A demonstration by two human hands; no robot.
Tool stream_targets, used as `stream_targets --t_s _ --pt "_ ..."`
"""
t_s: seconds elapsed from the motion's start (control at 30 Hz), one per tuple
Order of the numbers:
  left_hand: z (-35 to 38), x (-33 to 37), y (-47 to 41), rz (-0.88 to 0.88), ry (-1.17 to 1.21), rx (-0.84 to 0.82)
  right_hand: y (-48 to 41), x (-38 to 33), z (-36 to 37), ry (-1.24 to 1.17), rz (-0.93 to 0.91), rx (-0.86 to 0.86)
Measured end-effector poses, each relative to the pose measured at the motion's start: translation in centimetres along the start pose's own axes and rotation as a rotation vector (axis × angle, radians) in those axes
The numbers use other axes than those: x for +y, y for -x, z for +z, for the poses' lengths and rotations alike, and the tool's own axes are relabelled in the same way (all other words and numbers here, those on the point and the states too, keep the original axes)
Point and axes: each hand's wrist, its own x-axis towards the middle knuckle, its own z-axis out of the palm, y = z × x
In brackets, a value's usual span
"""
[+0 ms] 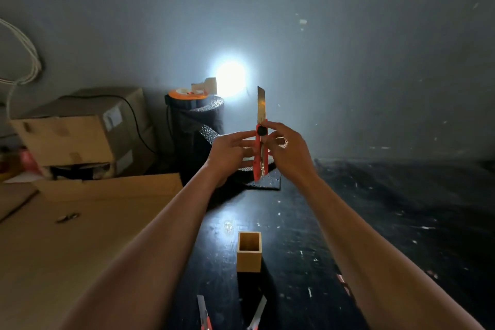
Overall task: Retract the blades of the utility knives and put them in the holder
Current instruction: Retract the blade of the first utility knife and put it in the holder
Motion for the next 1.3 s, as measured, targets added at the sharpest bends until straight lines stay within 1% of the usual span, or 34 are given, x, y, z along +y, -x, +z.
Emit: stream_targets --t_s 0.07,0.2,0.4,0.6,0.73,0.83,1.0,1.13,1.3 --pt "0.1 0.9 -0.3 0.015 -0.019 -0.023 -0.7 -0.5 -0.3 0.003 -0.034 0.027" --pt "0.4 1.9 -0.5 0.041 -0.002 -0.034 -1.9 -0.4 -0.6 0.016 0.006 0.003" --pt "0.5 2.5 -1.2 0.044 0.064 -0.049 -1.4 -0.7 -1.2 -0.110 0.015 0.019" --pt "0.4 2.3 -1.4 0.006 0.085 -0.059 -0.6 -0.2 -1.9 -0.189 0.068 -0.030" --pt "0.4 2.4 -1.4 -0.010 0.106 -0.040 0.2 -0.2 -2.3 -0.177 0.076 -0.101" --pt "0.4 2.9 -1.4 0.007 0.083 -0.021 0.8 -0.1 -2.2 -0.174 0.080 -0.118" --pt "0.8 3.7 -0.9 0.019 0.039 0.002 1.2 -0.3 -2.0 -0.143 0.061 -0.096" --pt "1.1 4.2 -0.8 0.020 0.019 0.003 1.3 -0.8 -1.8 -0.124 0.055 -0.042" --pt "1.1 4.4 -0.8 0.044 0.000 -0.004 1.4 -0.8 -2.0 -0.106 0.029 -0.054"
